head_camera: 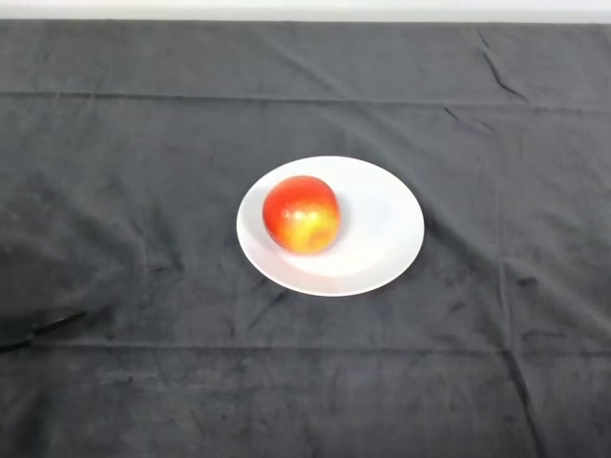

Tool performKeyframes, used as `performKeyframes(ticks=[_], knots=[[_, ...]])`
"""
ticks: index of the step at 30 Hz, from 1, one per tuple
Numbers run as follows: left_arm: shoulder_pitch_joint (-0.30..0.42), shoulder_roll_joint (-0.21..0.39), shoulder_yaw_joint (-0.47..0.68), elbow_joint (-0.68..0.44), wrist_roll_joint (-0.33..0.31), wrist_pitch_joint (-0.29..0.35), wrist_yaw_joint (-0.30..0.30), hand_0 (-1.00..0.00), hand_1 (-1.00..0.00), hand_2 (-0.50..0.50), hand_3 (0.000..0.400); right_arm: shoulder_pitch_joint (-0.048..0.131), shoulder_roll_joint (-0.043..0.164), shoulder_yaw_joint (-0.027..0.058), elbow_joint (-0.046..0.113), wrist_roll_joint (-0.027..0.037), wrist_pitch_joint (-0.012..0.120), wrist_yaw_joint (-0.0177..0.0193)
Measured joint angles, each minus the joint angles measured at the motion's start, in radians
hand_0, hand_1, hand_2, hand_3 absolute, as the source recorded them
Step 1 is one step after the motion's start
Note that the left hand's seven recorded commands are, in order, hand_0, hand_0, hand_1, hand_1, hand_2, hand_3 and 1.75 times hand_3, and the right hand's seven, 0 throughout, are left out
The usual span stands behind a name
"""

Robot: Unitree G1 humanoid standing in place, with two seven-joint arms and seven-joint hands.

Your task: Move the apple to the plate

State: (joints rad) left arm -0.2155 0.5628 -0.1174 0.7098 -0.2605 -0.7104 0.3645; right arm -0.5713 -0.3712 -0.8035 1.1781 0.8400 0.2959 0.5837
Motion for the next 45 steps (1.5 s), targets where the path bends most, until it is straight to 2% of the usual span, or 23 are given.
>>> performKeyframes(ticks=[8,14,24,31,45], knots=[[0.046,0.005,0.111,0.001,-0.057,-0.028,-0.022,0.0,0.0,0.0,0.0,0.0,0.001,0.0007,0.0,-0.0005,0.0,-0.0026],[0.051,0.008,0.181,0.016,-0.108,-0.065,-0.073,0.0,0.0,0.0,0.0,0.0,0.001,0.001,0.0,-0.0007,0.0,-0.005],[0.055,0.009,0.297,0.183,-0.168,-0.081,-0.153,0.0,0.0,0.0,0.0,0.0,0.001,0.002,0.0,-0.0008,0.0,-0.0054],[0.051,0.009,0.335,0.278,-0.17,-0.091,-0.186,0.0,0.0,0.0,0.0,0.0,0.001,0.0021,0.0,-0.0009,0.0,-0.0056],[0.027,0.009,0.373,0.341,-0.167,-0.1,-0.241,0.0,0.0,0.0,0.0,0.0,0.001,0.0021,0.001,-0.001,0.0,-0.0056]])
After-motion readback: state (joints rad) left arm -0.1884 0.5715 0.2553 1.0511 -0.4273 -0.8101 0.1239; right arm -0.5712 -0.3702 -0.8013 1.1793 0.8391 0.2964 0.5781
